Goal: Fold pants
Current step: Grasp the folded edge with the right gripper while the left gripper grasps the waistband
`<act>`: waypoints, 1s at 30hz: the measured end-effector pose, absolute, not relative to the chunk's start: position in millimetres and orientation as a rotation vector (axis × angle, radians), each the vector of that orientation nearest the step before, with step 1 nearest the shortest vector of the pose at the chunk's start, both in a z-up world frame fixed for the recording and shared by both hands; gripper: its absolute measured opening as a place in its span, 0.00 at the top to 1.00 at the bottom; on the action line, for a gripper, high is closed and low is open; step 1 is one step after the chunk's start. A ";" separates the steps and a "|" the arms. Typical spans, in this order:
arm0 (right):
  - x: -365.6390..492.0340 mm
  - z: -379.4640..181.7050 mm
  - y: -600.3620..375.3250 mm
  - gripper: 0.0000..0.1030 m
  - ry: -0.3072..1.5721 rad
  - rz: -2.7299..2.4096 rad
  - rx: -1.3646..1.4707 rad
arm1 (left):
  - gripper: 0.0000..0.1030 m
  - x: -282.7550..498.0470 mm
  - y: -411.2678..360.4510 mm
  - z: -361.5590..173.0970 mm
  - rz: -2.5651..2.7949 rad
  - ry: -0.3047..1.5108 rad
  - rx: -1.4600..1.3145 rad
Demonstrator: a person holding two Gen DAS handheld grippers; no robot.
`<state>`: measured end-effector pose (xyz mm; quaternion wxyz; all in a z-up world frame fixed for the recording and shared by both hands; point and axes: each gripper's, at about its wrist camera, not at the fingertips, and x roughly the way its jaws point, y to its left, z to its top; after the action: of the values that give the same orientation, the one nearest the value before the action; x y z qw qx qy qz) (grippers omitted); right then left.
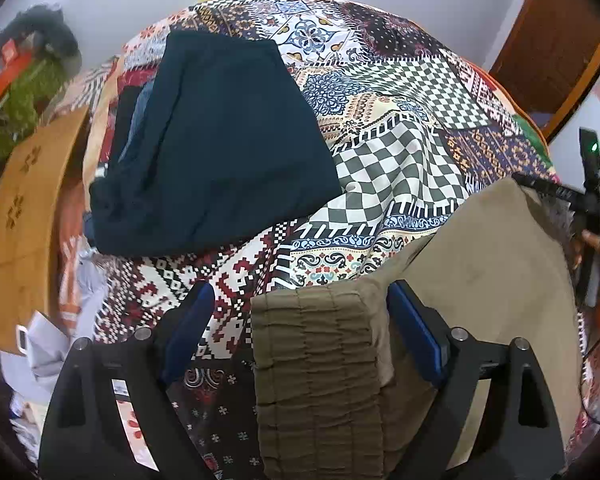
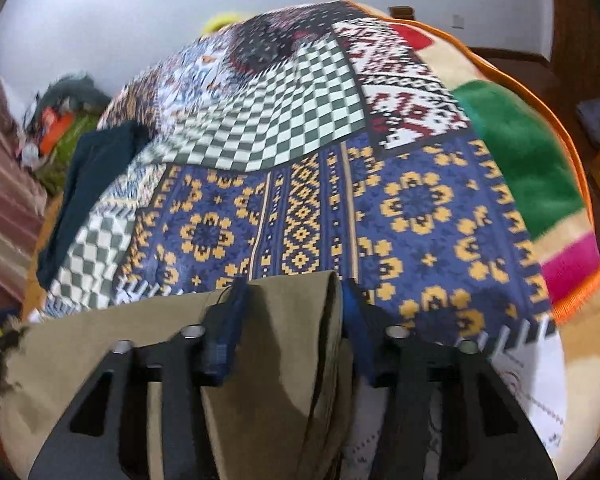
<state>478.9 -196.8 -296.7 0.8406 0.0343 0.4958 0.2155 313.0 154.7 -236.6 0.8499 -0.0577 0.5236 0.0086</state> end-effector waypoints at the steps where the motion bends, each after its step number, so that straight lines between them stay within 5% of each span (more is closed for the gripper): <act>1: 478.3 -298.0 -193.6 0.81 1.044 0.452 0.036 | 0.13 311.9 157.9 -237.4 0.016 1.096 -0.147; 7: 471.3 -302.4 -192.2 0.91 1.018 0.456 -0.060 | 0.25 306.8 180.2 -245.8 0.046 1.068 -0.309; 15: 472.5 -303.3 -180.6 0.92 1.003 0.403 -0.153 | 0.25 304.7 178.2 -247.0 0.096 1.072 -0.297; 30: 399.7 -198.0 -157.4 0.61 0.816 0.599 -0.124 | 0.24 287.2 167.9 -175.1 0.086 0.954 -0.219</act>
<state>399.7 -157.4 -198.0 0.8728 -0.0595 0.3904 0.2869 287.2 167.9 -175.1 0.8817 -0.1050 0.4581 0.0414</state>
